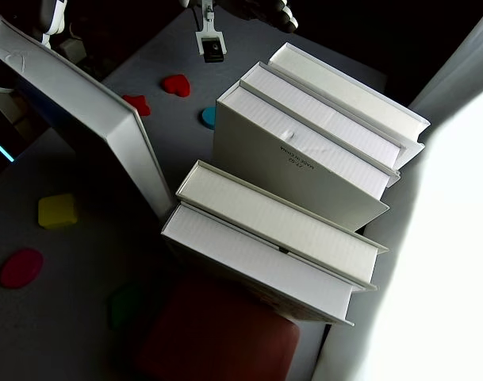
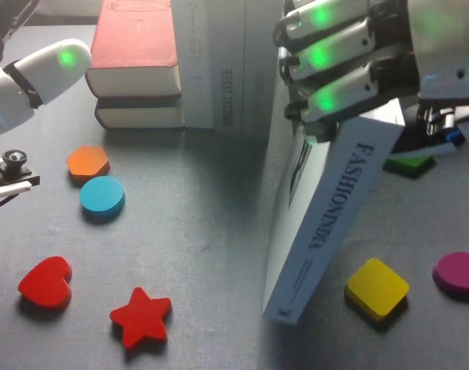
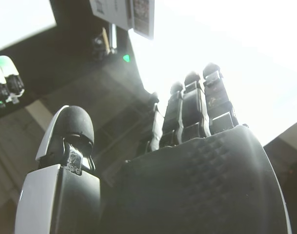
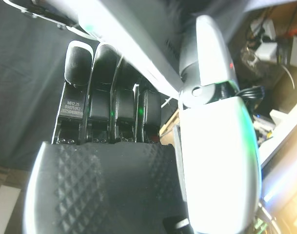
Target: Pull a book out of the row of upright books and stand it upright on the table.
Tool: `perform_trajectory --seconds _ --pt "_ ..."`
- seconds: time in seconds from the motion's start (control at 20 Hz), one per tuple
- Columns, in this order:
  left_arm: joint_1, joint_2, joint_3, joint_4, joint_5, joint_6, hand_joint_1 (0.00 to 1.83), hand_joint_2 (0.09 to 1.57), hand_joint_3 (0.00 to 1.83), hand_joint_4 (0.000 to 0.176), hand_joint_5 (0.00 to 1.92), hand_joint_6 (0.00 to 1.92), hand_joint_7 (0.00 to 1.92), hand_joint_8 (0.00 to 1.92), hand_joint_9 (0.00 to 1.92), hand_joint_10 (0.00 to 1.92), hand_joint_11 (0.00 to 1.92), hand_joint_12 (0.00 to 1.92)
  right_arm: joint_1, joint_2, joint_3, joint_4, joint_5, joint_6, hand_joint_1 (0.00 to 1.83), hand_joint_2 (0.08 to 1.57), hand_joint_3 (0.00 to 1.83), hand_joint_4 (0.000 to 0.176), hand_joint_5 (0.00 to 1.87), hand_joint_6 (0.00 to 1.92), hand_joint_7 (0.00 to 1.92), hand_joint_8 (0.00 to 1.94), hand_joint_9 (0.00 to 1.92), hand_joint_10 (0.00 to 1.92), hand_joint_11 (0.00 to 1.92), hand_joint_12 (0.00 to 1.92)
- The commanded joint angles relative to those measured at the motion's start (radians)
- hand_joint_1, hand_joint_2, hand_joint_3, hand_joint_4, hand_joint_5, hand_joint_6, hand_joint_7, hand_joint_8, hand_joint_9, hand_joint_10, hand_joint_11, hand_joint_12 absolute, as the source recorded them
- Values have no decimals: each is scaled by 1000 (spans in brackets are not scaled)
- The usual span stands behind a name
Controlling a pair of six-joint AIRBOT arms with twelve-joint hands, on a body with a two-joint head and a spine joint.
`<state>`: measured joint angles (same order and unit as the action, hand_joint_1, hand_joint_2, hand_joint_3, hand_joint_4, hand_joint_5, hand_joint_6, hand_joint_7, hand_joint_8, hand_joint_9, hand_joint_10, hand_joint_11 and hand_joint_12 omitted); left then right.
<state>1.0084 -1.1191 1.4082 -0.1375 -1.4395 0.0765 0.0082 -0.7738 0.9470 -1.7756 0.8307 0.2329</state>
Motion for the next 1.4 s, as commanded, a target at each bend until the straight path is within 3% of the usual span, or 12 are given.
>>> perform_trajectory --seconds 0.0,0.65,0.7,0.85,0.95,1.0,1.05,1.15,1.2,1.25,1.3,1.35 --pt "-9 -1 5 -22 -125 -9 325 1329 0 87 21 2 0 0 0 0 0 0 19 3 -6 93 0 -6 1126 1311 6 0 734 1516 529 1561 302 1550 394 1921" --pt "-13 -11 13 -24 -114 -9 232 1350 0 85 71 11 0 0 0 0 5 15 -76 -220 173 21 -73 119 1126 1312 4 0 733 1516 528 1562 300 1553 394 1921" --pt "-14 -11 14 -24 -112 -9 221 1348 0 95 62 5 0 0 0 0 0 15 -80 -241 188 1 -82 136 1186 1256 0 0 680 1232 789 1509 605 1537 621 1818" --pt "-14 -13 16 -25 -111 -9 134 1312 0 81 64 3 0 0 0 0 0 0 -88 -286 229 -15 -103 159 1180 1210 0 0 765 1236 842 1317 641 1244 519 1628" --pt "-14 -15 18 -26 -111 -9 116 1266 0 107 64 1 0 0 0 0 0 0 -89 -317 266 -9 -105 183 1240 1127 0 0 487 563 454 360 182 755 20 1617" --pt "-14 -15 18 -26 -111 -10 116 1266 0 107 64 1 0 0 0 0 0 0 -89 -331 286 -4 -105 193 1240 1127 0 0 487 563 454 360 182 755 20 1617" --pt "-14 -16 19 -26 -110 -10 4 1036 0 107 32 3 0 0 0 0 0 0 -89 -341 300 1 -106 199 1200 1017 0 0 372 469 442 73 195 400 0 1114" --pt "-14 -18 21 -26 -110 -11 52 1041 0 113 68 18 0 0 0 0 0 0 -88 -348 314 18 -107 200 1177 955 0 30 348 385 462 41 278 370 0 1089" --pt "-14 -18 21 -26 -110 -11 325 1240 15 65 80 9 0 0 0 0 0 0 -86 -347 314 23 -107 199 1131 905 0 0 243 257 291 17 158 222 0 587" --pt "-14 -18 21 -27 -111 -11 415 1293 18 71 49 3 0 0 0 0 14 7 -81 -345 312 25 -107 195 1117 878 0 33 203 162 241 3 70 97 0 117" --pt "-14 -18 20 -28 -112 -11 380 1318 14 45 1 0 0 0 0 0 15 12 -78 -343 311 26 -107 193 1108 828 8 4 7 6 280 0 226 17 2 281" --pt "-13 -18 20 -29 -113 -11 348 1315 9 35 0 0 0 0 0 0 3 7 -77 -341 310 33 -108 187 1072 802 2 24 1 0 201 0 156 6 0 179"
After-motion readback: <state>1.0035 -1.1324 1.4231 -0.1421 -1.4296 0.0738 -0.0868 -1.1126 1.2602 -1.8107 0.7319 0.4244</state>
